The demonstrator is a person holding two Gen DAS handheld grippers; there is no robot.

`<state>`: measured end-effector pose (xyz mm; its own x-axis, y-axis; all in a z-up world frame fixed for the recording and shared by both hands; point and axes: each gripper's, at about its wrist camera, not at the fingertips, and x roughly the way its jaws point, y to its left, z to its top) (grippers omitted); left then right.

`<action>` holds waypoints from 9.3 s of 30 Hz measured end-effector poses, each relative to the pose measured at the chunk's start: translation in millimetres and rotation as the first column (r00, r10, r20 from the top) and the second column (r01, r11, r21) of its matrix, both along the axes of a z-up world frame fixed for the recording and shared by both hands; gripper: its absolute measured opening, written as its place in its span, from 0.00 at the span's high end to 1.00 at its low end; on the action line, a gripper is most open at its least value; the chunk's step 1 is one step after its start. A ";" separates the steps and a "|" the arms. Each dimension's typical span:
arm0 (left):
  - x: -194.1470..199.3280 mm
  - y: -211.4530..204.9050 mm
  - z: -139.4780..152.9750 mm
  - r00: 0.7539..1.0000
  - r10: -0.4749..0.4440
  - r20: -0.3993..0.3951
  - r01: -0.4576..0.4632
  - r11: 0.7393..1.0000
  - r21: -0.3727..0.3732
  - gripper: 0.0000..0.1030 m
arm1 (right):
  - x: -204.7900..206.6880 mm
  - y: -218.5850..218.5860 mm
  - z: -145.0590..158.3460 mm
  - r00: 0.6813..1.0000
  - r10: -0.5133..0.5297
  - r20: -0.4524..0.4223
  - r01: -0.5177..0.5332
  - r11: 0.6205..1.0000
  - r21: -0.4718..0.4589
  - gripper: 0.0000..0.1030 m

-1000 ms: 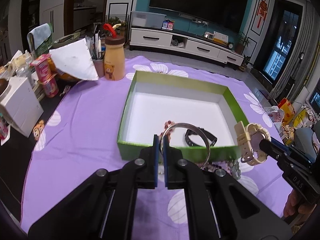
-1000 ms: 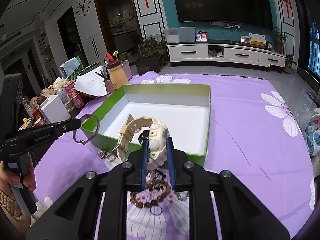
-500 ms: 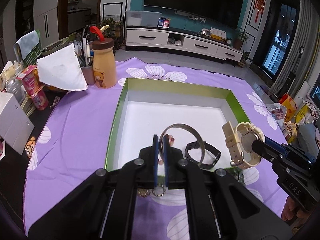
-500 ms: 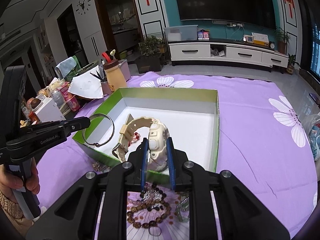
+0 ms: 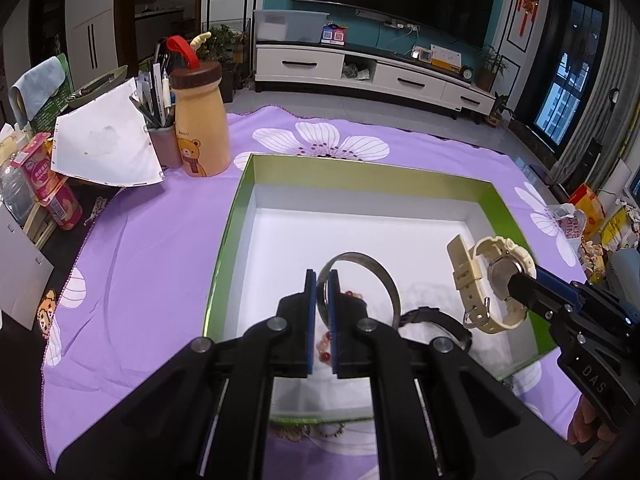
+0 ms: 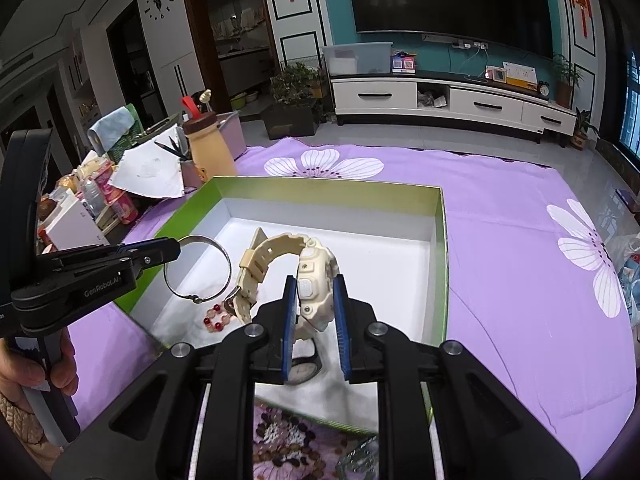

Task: Organize jewelry
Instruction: 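Carry the silver bangle and cream watch into the green box with both grippers, then open both grippers to release the bangle and cream watch in the box, then withdraw both grippers from the box toward the remaining jewelry, then grasp the gold flower brooch with the left gripper while the right gripper grasps the small silver ring, then carry the gold brooch and silver ring over the green box with both grippers, then open both grippers to drop the brooch and ring into the box, then withdraw both grippers from the box toward the remaining jewelry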

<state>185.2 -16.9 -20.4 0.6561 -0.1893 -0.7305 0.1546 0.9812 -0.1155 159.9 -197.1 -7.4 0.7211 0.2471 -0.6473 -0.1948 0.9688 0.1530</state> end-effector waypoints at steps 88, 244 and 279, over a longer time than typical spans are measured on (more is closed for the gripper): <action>-84.4 48.6 -65.8 0.991 0.057 -0.118 -0.067 0.994 -0.083 0.31 | -121.1 -5.6 -66.8 0.986 0.074 -0.148 -0.084 0.994 -0.064 0.82; 70.7 -16.2 -25.2 0.995 -0.010 -0.098 0.004 0.998 -0.060 0.52 | 91.3 -16.6 -27.8 0.967 0.003 -0.254 0.035 0.989 0.147 0.75; -139.3 48.5 -26.5 0.994 0.070 -0.085 -0.080 0.990 -0.119 0.26 | -123.4 -54.2 -27.9 0.982 -0.036 -0.186 0.040 0.999 0.016 0.69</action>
